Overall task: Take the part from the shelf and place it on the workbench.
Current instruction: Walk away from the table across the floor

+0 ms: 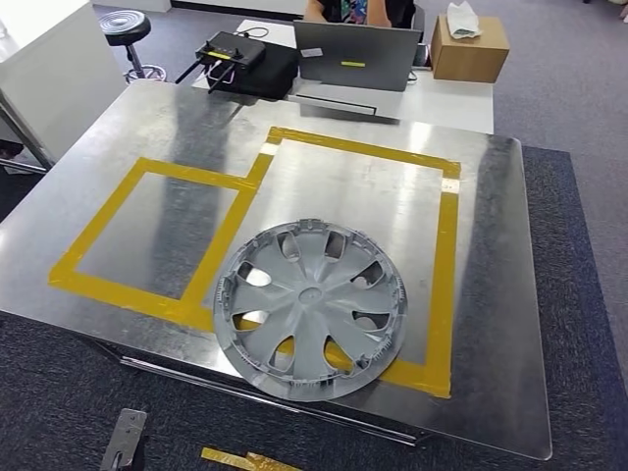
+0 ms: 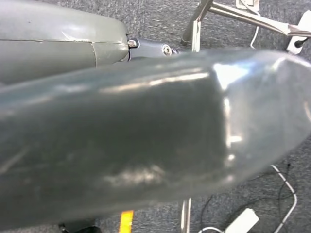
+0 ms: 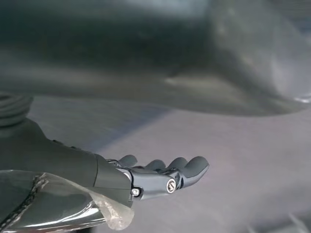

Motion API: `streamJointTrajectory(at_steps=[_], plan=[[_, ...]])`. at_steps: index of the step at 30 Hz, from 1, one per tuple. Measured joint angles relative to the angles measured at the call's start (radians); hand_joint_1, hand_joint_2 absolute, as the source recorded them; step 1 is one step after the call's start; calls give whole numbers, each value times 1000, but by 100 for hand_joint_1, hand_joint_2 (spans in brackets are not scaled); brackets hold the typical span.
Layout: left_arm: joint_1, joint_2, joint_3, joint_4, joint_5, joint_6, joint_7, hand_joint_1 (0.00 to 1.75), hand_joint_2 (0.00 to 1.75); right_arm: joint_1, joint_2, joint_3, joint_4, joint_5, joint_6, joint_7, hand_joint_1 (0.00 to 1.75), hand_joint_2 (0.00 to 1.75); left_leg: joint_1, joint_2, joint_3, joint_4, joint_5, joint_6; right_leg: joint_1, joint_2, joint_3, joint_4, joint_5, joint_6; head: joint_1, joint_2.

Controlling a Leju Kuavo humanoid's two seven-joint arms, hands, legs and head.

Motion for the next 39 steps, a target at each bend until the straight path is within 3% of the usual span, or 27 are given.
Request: streamJointTrajectory(at_steps=[2,3,4,7,9,11,12,13,14,15,17,18,20,21,23,25,27,28,29,30,31,33,34,35,37,38,39], plan=[[-2,-5,13,0,-5,3,1,0,0,0,8,7,61,-42,0,0,0,0,2,10,-7,6,5,-9,-1,-31,98,-145,38,3,0,0],[-2,-6,19,0,-7,5,1,0,0,5,12,16,86,-64,0,0,0,0,2,15,-7,8,8,-15,1,-45,124,-189,49,-1,0,0],[0,-7,24,-1,-8,7,2,0,0,14,16,31,106,-89,3,0,0,0,2,20,-6,11,10,-22,3,-50,132,-209,49,-8,1,0],[11,-13,39,-14,-9,13,13,0,0,54,27,101,159,-195,63,1,0,0,5,30,-8,21,5,-43,8,-30,113,-206,58,-39,2,0],[19,-15,46,-21,-6,19,18,0,0,63,33,143,185,-252,137,1,0,0,9,11,-22,76,-60,-54,7,-14,95,-207,76,-57,1,0],[21,-16,48,-22,-2,23,19,0,0,57,38,165,201,-270,176,1,0,0,10,-13,-45,194,-162,-60,11,3,77,-206,93,-66,-3,0],[21,-17,49,-22,-1,23,19,0,0,55,39,172,209,-273,182,1,0,0,10,-18,-50,249,-196,-59,14,12,68,-205,100,-68,-4,0],[21,-17,50,-23,0,24,19,0,0,55,40,176,216,-275,184,1,0,0,9,-20,-43,277,-209,-55,19,21,60,-203,108,-70,-4,0],[21,-17,50,-23,0,24,19,0,0,55,40,180,222,-277,188,1,0,0,7,-23,-21,267,-202,-49,24,30,52,-201,116,-72,-4,0],[20,-17,51,-24,2,25,19,0,0,54,41,184,226,-285,201,1,0,0,4,-29,19,218,-179,-38,28,42,44,-199,125,-73,-4,0],[18,-15,51,-27,9,27,16,0,0,45,41,187,230,-327,268,-1,0,0,-5,-67,116,64,-129,-9,36,64,26,-196,143,-72,-3,0],[16,-13,50,-28,15,30,13,0,0,34,41,184,232,-361,328,-5,0,0,-9,-88,149,3,-114,1,37,75,17,-196,154,-69,-2,0],[8,-8,47,-27,31,36,5,0,0,2,41,165,244,-444,472,-32,0,0,-14,-106,167,-45,-102,8,33,96,2,-198,175,-58,-2,0],[1,-7,44,-25,41,40,1,0,0,-16,41,148,257,-481,542,-54,0,0,-14,-97,161,-51,-92,6,30,108,-4,-201,185,-50,-3,0],[-17,-1,30,-20,61,49,-8,0,0,-56,41,106,292,-523,651,-106,0,0,-12,-72,149,-63,-68,9,29,95,-21,-187,169,-39,-5,0],[-31,6,14,-11,81,60,-13,0,0,-104,41,53,335,-507,733,-160,0,0,-7,-44,130,-69,-46,13,26,44,-53,-110,86,-29,1,0],[-34,14,-1,-3,101,71,-15,0,0,-144,40,4,376,-474,793,-204,0,0,-7,-19,102,-62,-31,14,17,13,-83,11,2,-17,6,0],[-35,19,-9,1,111,76,-15,0,0,-162,40,-15,394,-459,813,-219,0,0,-6,-8,87,-56,-23,11,12,9,-84,54,-11,-10,6,0],[-38,24,-17,4,122,81,-15,0,0,-179,40,-33,414,-447,829,-232,0,0,-5,1,70,-49,-16,8,8,6,-71,68,-2,-5,6,0],[-41,28,-26,5,132,85,-15,0,0,-196,40,-51,432,-437,842,-241,0,0,-2,9,51,-40,-9,4,4,4,-40,46,25,0,7,0],[-45,32,-34,6,141,89,-14,0,0,-209,40,-66,447,-430,852,-248,0,0,0,13,33,-29,-3,-1,1,2,9,-9,54,3,7,0],[-50,41,-50,7,161,98,-15,0,0,-228,40,-89,468,-414,873,-258,0,0,2,16,1,-8,8,-13,1,-2,115,-155,69,0,7,0],[-51,46,-58,7,172,102,-15,0,0,-235,40,-98,477,-405,885,-263,0,0,3,17,-8,-1,15,-19,3,-3,143,-203,62,-5,7,0],[-51,50,-67,7,182,107,-15,0,0,-243,40,-108,486,-396,896,-267,0,0,4,18,-14,1,23,-26,7,-3,152,-228,52,-12,9,0],[-49,58,-81,8,202,114,-17,0,0,-254,40,-125,507,-381,918,-275,0,0,8,15,-20,0,35,-39,9,-4,137,-235,65,-30,13,0],[-47,62,-87,10,211,116,-20,0,0,-260,40,-133,517,-375,928,-279,0,0,10,8,-27,7,23,-45,8,-4,129,-237,74,-40,14,0],[-44,66,-92,11,220,120,-23,0,0,-265,40,-140,526,-369,939,-283,0,0,11,0,-34,28,-9,-50,6,-6,120,-239,84,-49,11,0]])
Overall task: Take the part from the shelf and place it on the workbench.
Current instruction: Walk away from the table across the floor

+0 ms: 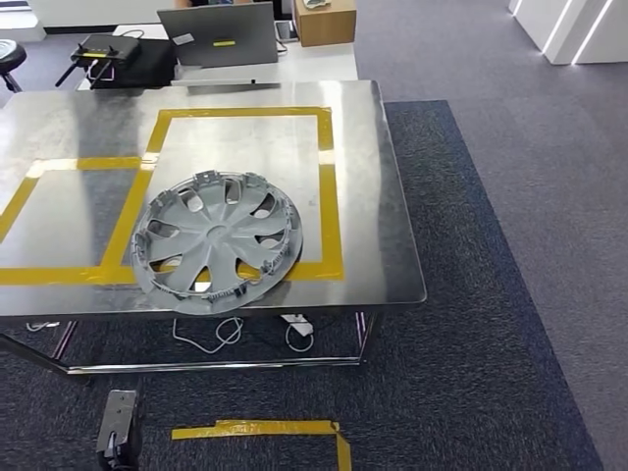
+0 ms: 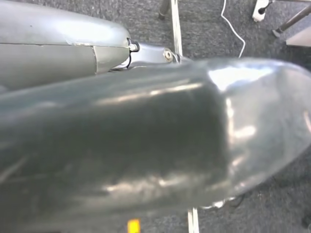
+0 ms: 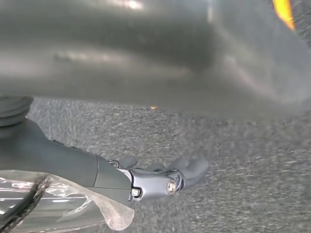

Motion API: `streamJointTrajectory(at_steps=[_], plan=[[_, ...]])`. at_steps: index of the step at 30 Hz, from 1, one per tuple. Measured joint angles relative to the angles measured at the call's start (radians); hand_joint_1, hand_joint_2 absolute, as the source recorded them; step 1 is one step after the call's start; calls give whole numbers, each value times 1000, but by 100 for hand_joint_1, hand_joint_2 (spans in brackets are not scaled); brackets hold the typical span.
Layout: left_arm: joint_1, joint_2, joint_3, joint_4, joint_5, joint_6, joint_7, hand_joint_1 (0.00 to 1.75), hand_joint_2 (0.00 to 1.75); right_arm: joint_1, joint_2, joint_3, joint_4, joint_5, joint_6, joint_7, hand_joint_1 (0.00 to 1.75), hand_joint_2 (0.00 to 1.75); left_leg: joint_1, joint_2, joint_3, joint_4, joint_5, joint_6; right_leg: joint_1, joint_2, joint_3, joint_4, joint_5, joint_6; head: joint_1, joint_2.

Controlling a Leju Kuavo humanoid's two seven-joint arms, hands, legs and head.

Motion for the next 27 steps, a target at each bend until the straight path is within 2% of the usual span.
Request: streamJointTrajectory(at_steps=[1,3,4,5,6,8,9,10,11,13,14,15,16,18,19,20,21,22,23,24,25,26,27], plan=[[3,5,-5,2,10,4,-3,0,0,-7,0,-6,8,6,9,-7,0,0,2,-9,-11,43,-49,-4,-2,-1,-10,-1,10,-7,-2,0],[8,14,-16,4,27,13,-4,0,0,-20,0,-16,26,18,25,-22,0,0,3,-19,-31,165,-148,-10,-2,0,-28,2,28,-11,-5,0],[10,18,-21,5,33,17,-5,0,0,-26,0,-21,35,25,31,-29,0,0,4,-20,-33,216,-171,-13,-2,1,-39,6,37,-10,-5,0],[11,22,-27,6,36,19,-5,0,0,-31,0,-26,43,29,36,-33,0,0,6,-21,-22,235,-168,-16,-2,2,-51,12,44,-8,-6,0],[14,24,-31,7,39,21,-5,0,0,-34,0,-30,49,33,39,-37,0,0,9,-21,5,218,-148,-18,-4,2,-64,19,51,-4,-5,0],[17,29,-39,7,42,22,-4,0,0,-40,0,-34,58,42,44,-42,0,0,16,-25,94,94,-99,-25,-7,3,-91,38,57,4,-6,0],[17,31,-42,7,44,24,-4,0,0,-44,0,-36,62,49,45,-46,0,0,16,-31,132,31,-88,-26,-7,3,-103,48,60,10,-7,0],[19,33,-46,8,45,26,-4,0,0,-48,0,-40,66,57,48,-51,0,0,16,-36,155,-12,-86,-26,-7,5,-112,56,64,16,-8,0],[21,34,-50,9,47,28,-3,0,0,-53,0,-44,70,67,51,-59,0,0,14,-41,160,-29,-91,-23,-5,6,-120,60,70,24,-8,0],[27,36,-58,10,55,34,-3,0,0,-65,0,-54,86,92,62,-81,0,0,11,-39,147,-28,-85,-6,-6,9,-128,61,82,38,-8,0],[30,37,-63,11,60,37,-2,0,0,-71,0,-61,97,107,70,-94,0,0,10,-36,138,-27,-78,5,-8,9,-134,66,74,43,-8,0],[32,38,-69,11,65,41,-2,0,0,-78,0,-68,108,121,78,-107,0,0,10,-32,128,-28,-69,18,-9,8,-145,84,47,47,-7,0],[36,39,-74,11,68,45,-1,0,0,-85,0,-74,119,132,86,-119,0,0,9,-28,117,-28,-59,29,-9,7,-159,121,3,49,-7,0],[44,42,-83,10,73,51,0,0,0,-102,0,-82,140,148,98,-139,0,0,1,-21,91,-27,-38,42,-7,6,-190,245,-96,48,-7,0],[47,43,-87,9,75,52,0,0,0,-109,0,-84,148,151,101,-146,0,0,-4,-18,77,-26,-26,45,-6,6,-196,303,-122,46,-7,0],[50,44,-90,9,76,53,0,0,0,-115,0,-87,156,153,103,-149,0,0,-9,-16,62,-26,-14,48,-5,6,-191,340,-123,42,-7,0],[51,45,-92,9,76,54,1,0,0,-119,0,-89,162,154,104,-151,0,0,-14,-15,47,-25,-3,49,-2,6,-171,343,-102,36,-7,0],[52,47,-94,9,77,55,1,0,0,-123,0,-91,166,155,104,-153,0,0,-19,-15,33,-25,9,50,2,6,-133,313,-71,26,-7,0],[52,48,-97,8,77,56,2,0,0,-126,0,-93,170,156,105,-155,0,0,-24,-15,20,-25,21,51,10,6,-79,251,-46,12,-7,0],[54,48,-100,6,79,58,3,0,0,-130,-1,-94,172,158,106,-159,0,0,-28,-16,11,-24,31,50,20,5,-14,169,-37,-3,-7,0],[56,50,-102,4,81,60,4,0,0,-135,-3,-96,174,159,107,-164,0,0,-31,-16,4,-23,42,48,27,4,45,85,-42,-14,-7,0],[58,51,-104,1,84,62,6,0,0,-139,-4,-96,177,160,108,-168,0,0,-32,-15,-2,-23,53,46,34,3,85,21,-53,-19,-7,0],[61,53,-106,-2,88,65,8,0,0,-142,-6,-96,180,161,109,-171,0,0,-32,-15,-7,-23,65,43,38,3,104,-17,-59,-20,-7,0]])
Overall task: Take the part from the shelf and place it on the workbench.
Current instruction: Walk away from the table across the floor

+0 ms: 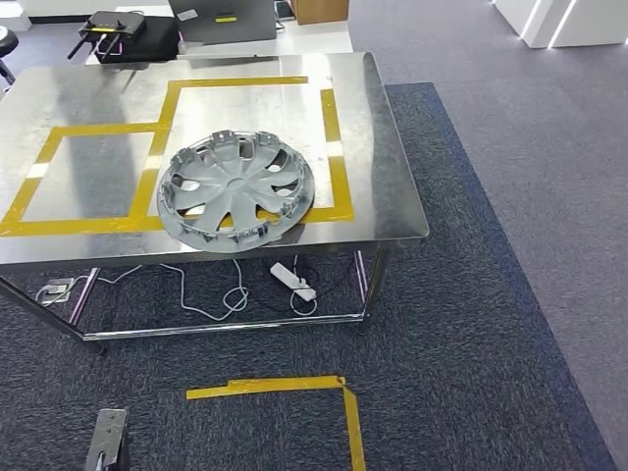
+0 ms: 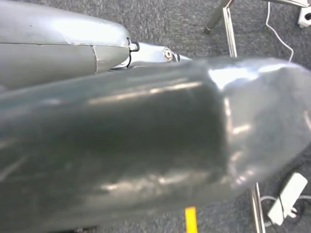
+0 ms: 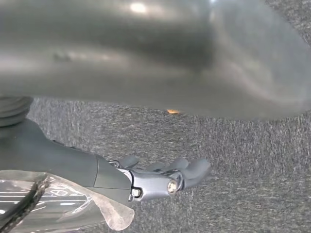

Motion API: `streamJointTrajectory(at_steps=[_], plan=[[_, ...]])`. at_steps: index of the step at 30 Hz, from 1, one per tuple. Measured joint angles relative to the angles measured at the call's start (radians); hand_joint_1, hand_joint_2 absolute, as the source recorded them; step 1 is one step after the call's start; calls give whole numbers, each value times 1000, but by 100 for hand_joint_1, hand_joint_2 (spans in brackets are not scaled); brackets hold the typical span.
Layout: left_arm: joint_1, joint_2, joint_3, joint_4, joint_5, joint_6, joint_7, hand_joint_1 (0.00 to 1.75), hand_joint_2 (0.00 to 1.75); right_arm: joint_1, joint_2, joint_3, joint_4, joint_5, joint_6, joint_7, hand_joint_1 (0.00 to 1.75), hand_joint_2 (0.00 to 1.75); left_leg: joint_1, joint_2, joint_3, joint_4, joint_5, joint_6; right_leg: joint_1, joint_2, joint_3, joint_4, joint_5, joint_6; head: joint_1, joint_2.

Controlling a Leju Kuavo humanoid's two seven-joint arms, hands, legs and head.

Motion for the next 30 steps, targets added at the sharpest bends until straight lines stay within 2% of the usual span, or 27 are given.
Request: streamJointTrajectory(at_steps=[2,3,4,5,6,7,8,9,10,11,12,13,14,15,17,18,19,21,22,23,24,25,26,27,28,29,30], plan=[[8,4,-2,-6,7,6,6,0,0,-1,-1,0,9,2,4,-2,0,0,1,-1,-11,0,11,-10,-2,-2,-13,-14,12,1,3,0],[14,6,-2,-9,10,10,8,0,0,0,-2,0,14,2,5,-1,0,0,3,-3,-18,11,-11,-17,-5,-4,-25,-13,24,-4,3,0],[21,8,-3,-12,12,14,10,0,0,0,-3,0,18,3,6,-1,0,0,5,-6,-26,41,-55,-24,-8,-6,-39,-13,38,-9,2,0],[27,10,-4,-14,13,19,11,0,0,0,-3,0,21,3,6,-1,0,0,9,-8,-34,89,-114,-32,-9,-7,-54,-10,49,-14,0,0],[30,12,-4,-16,15,23,11,0,0,1,-5,0,23,2,6,-1,0,0,12,-9,-42,153,-171,-38,-9,-8,-71,-6,61,-17,-2,0],[32,12,-4,-17,16,26,12,0,0,1,-6,1,26,1,6,-1,0,0,16,-9,-46,218,-206,-43,-9,-9,-90,1,72,-17,-3,0],[33,13,-5,-19,17,27,13,0,0,1,-8,2,28,1,7,0,0,0,20,-9,-42,268,-212,-46,-9,-11,-112,10,82,-15,-3,0],[34,13,-6,-21,18,28,13,0,0,1,-10,3,30,0,7,0,0,0,23,-9,-28,293,-193,-50,-10,-12,-134,22,92,-14,-3,0],[35,13,-6,-23,18,28,13,0,0,0,-11,3,32,0,7,0,0,0,26,-9,-1,286,-159,-52,-10,-13,-157,35,101,-11,-3,0],[35,13,-7,-26,18,28,13,0,0,0,-12,4,33,0,7,0,0,0,29,-9,42,246,-132,-53,-11,-13,-179,50,110,-8,-3,0],[36,14,-7,-30,18,28,13,0,0,0,-13,5,34,-1,6,0,0,0,30,-11,98,178,-126,-52,-10,-12,-199,64,118,-3,-3,0],[36,14,-7,-33,18,29,13,0,0,0,-14,6,35,-1,6,0,0,0,30,-13,150,102,-138,-48,-10,-12,-216,76,125,2,-3,0],[35,15,-8,-36,18,29,13,0,0,0,-14,7,36,-1,6,0,0,0,29,-14,189,38,-159,-45,-9,-12,-229,84,134,7,-3,0],[36,16,-8,-38,18,30,14,0,0,0,-16,8,36,-3,6,0,0,0,26,-16,209,-3,-176,-39,-9,-12,-239,88,144,13,-3,0],[39,16,-12,-39,22,34,20,0,0,3,-21,13,38,-9,0,1,0,0,25,-13,197,-20,-172,-24,-11,-11,-253,91,159,25,-4,0],[41,16,-15,-39,28,37,25,0,0,5,-26,18,40,-14,-7,2,0,0,26,-11,184,-20,-160,-15,-13,-8,-261,99,144,32,-3,0],[43,16,-18,-39,35,39,29,0,0,8,-32,24,42,-23,-16,2,0,0,27,-9,169,-22,-146,-6,-15,-5,-270,122,106,38,-3,0],[45,16,-27,-39,55,40,35,0,0,11,-50,45,49,-51,-42,2,0,0,28,-7,137,-22,-119,3,-20,-1,-292,214,-9,50,-2,0],[46,17,-33,-39,65,40,38,0,0,11,-62,60,54,-70,-59,3,0,0,27,-6,119,-21,-104,3,-22,0,-298,273,-51,53,-1,0],[47,18,-40,-39,76,41,41,0,0,12,-76,78,58,-93,-79,7,0,0,27,-7,100,-19,-89,2,-23,0,-296,321,-61,56,-1,0],[48,19,-50,-39,87,44,44,0,0,14,-92,98,62,-120,-102,12,0,0,27,-8,80,-17,-75,1,-24,0,-283,349,-44,57,-2,0],[49,21,-61,-39,100,48,47,0,0,19,-110,122,65,-151,-129,20,0,0,27,-10,58,-13,-60,-2,-25,1,-259,353,-9,56,-2,0],[50,22,-73,-39,116,54,50,0,0,25,-132,149,66,-188,-162,31,0,0,26,-14,38,-8,-47,-5,-25,7,-218,322,25,53,-2,0],[51,23,-86,-40,134,63,53,0,0,32,-155,179,65,-230,-199,44,0,0,26,-19,22,-4,-34,-9,-25,21,-158,259,38,49,-2,0],[51,23,-98,-42,150,75,55,0,0,42,-181,213,62,-276,-242,58,0,0,24,-24,8,1,-22,-13,-25,35,-90,172,33,43,-2,0],[51,23,-113,-45,165,87,57,0,0,52,-209,250,59,-323,-287,72,0,0,21,-30,-2,5,-8,-17,-25,48,-33,91,14,39,-2,0],[52,25,-127,-48,178,100,59,0,0,62,-236,288,56,-366,-328,85,0,0,19,-36,-11,7,6,-20,-24,54,3,34,-5,36,-2,0]])
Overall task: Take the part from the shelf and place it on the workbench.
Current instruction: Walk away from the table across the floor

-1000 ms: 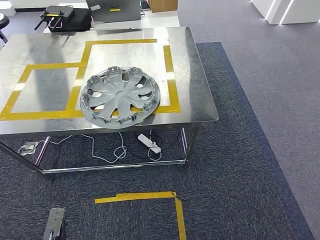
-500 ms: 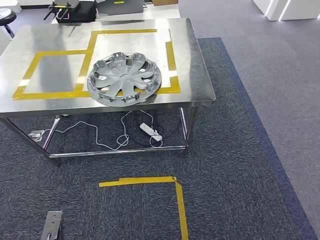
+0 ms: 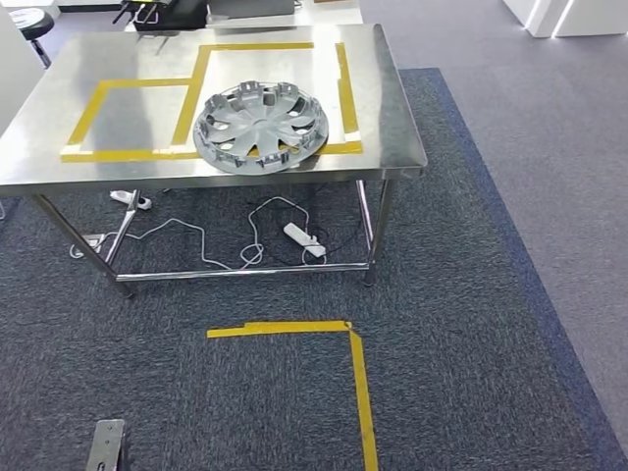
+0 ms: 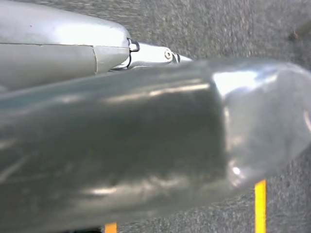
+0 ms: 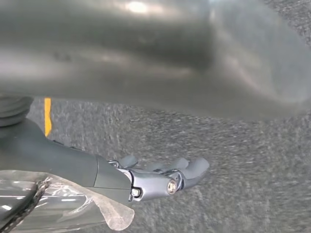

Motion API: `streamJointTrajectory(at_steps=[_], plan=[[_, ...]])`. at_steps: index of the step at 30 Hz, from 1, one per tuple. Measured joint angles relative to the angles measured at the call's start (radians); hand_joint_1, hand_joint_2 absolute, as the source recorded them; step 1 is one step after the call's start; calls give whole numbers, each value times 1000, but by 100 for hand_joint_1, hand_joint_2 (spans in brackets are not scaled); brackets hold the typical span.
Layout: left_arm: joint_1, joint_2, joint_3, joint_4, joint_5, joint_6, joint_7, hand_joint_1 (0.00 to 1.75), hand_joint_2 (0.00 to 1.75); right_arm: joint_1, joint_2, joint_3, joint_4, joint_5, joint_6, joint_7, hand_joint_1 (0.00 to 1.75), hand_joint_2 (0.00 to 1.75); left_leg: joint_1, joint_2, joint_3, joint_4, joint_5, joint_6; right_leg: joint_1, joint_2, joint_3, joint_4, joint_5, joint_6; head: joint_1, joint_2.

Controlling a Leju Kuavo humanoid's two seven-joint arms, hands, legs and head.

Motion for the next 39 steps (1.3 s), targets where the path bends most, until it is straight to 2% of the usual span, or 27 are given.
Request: streamJointTrajectory(at_steps=[2,3,4,5,7,8,9,10,12,14,16,17,18,19,21,22,23,24,25,26,28,30,31,32,34,37,39], plan=[[4,4,-31,-2,22,21,-2,0,0,21,-58,80,-7,-71,-77,21,0,0,-1,-13,-18,-1,27,-9,-1,-15,-1,-30,-6,-9,0,0],[7,6,-45,-1,33,27,-7,0,0,30,-88,120,-10,-101,-113,28,0,0,1,-14,-26,4,18,-14,-1,-26,-16,-25,4,-16,-1,0],[9,8,-58,1,43,32,-15,0,0,37,-118,161,-12,-128,-148,32,0,0,2,-10,-35,24,-14,-19,-2,-39,-31,-24,16,-26,-2,0],[8,10,-70,5,52,35,-23,0,0,42,-145,199,-14,-154,-180,33,0,0,5,-4,-44,64,-67,-25,-3,-53,-45,-23,28,-34,-3,0],[1,13,-92,14,64,40,-35,0,0,46,-197,271,-15,-200,-236,33,0,0,8,7,-56,187,-178,-34,2,-80,-75,-19,52,-42,-5,0],[-2,13,-102,18,67,43,-39,0,0,45,-221,304,-16,-220,-258,33,0,0,10,9,-55,247,-201,-38,4,-93,-93,-15,63,-42,-5,0],[-4,14,-110,20,69,46,-42,0,0,44,-242,334,-16,-236,-277,32,0,0,11,10,-45,286,-193,-40,6,-105,-112,-8,73,-41,-5,0],[-4,14,-119,23,70,49,-44,0,0,42,-261,362,-16,-250,-292,31,0,0,11,13,-23,297,-166,-39,8,-118,-134,1,82,-40,-5,0],[-6,17,-130,25,71,54,-46,0,0,37,-291,405,-16,-270,-313,29,0,0,9,34,67,223,-121,-29,12,-140,-169,21,96,-38,-5,0],[-13,20,-138,26,70,57,-48,0,0,32,-312,441,-16,-280,-323,26,0,0,1,73,187,64,-148,-13,17,-161,-189,38,110,-33,-5,0],[-19,23,-143,27,70,59,-49,0,0,28,-327,465,-17,-284,-326,24,0,0,-8,85,239,-35,-177,2,17,-185,-201,44,130,-24,-6,0],[-17,25,-145,29,71,60,-50,0,0,26,-335,474,-17,-286,-330,24,0,0,-9,78,232,-44,-171,9,15,-192,-206,46,139,-19,-6,0],[-14,26,-148,32,71,61,-51,0,0,24,-343,483,-17,-292,-336,23,0,0,-8,71,219,-45,-158,15,13,-180,-212,50,134,-12,-5,0],[-12,28,-151,35,72,61,-52,0,0,23,-352,496,-16,-302,-347,20,0,0,-7,63,205,-46,-145,22,10,-154,-219,65,111,-4,-6,0],[-15,31,-158,42,76,61,-60,0,0,20,-376,530,-16,-339,-387,11,0,0,-5,45,171,-47,-120,32,4,-87,-246,149,20,9,-5,0],[-19,33,-162,44,79,62,-64,0,0,15,-390,551,-16,-361,-411,3,0,0,-5,34,152,-47,-106,34,2,-67,-262,211,-25,12,-6,0],[-22,35,-166,47,81,62,-68,0,0,10,-404,573,-16,-380,-432,-3,0,0,-5,23,132,-46,-92,34,2,-59,-273,270,-49,14,-6,0],[-23,37,-169,49,82,63,-71,0,0,3,-417,592,-15,-393,-447,-8,0,0,-5,13,114,-45,-79,33,1,-55,-276,312,-51,14,-6,0],[-23,38,-173,52,83,63,-72,0,0,-2,-428,611,-15,-404,-457,-12,0,0,-5,3,94,-42,-65,31,1,-53,-265,325,-26,14,-6,0],[-23,39,-175,55,83,63,-73,0,0,-7,-438,628,-15,-413,-466,-17,0,0,-4,-9,75,-39,-52,28,-1,-48,-236,301,11,13,-6,0],[-27,42,-180,61,85,63,-79,0,0,-21,-461,666,-14,-439,-493,-30,0,0,-4,-34,43,-26,-29,19,-6,-6,-131,166,54,12,-6,0],[-36,46,-183,68,87,61,-88,0,0,-43,-488,716,-12,-473,-533,-48,0,0,-8,-56,20,-11,-11,9,-10,37,-48,29,24,7,-6,0],[-41,48,-185,72,88,60,-92,0,0,-53,-501,743,-12,-487,-549,-56,0,0,-9,-68,11,-7,-3,4,-9,39,-31,-5,8,1,-5,0],[-43,50,-186,78,89,60,-94,0,0,-62,-512,768,-11,-498,-559,-61,0,0,-9,-80,6,-5,5,-1,-11,26,-33,-14,2,-6,-6,0],[-42,55,-187,89,91,60,-97,0,0,-73,-528,808,-9,-508,-567,-67,0,0,-7,-72,-7,12,-11,-9,-11,-6,-38,-12,10,-22,-7,0],[-45,60,-190,98,91,60,-101,0,0,-77,-543,846,-6,-523,-578,-71,0,0,-4,-6,-53,166,-138,-23,-10,-56,-50,-12,22,-31,-14,0],[-48,60,-192,105,90,60,-103,0,0,-83,-553,870,-4,-540,-592,-76,0,0,1,11,-73,274,-186,-29,-8,-88,-56,-11,26,-30,-14,0]])
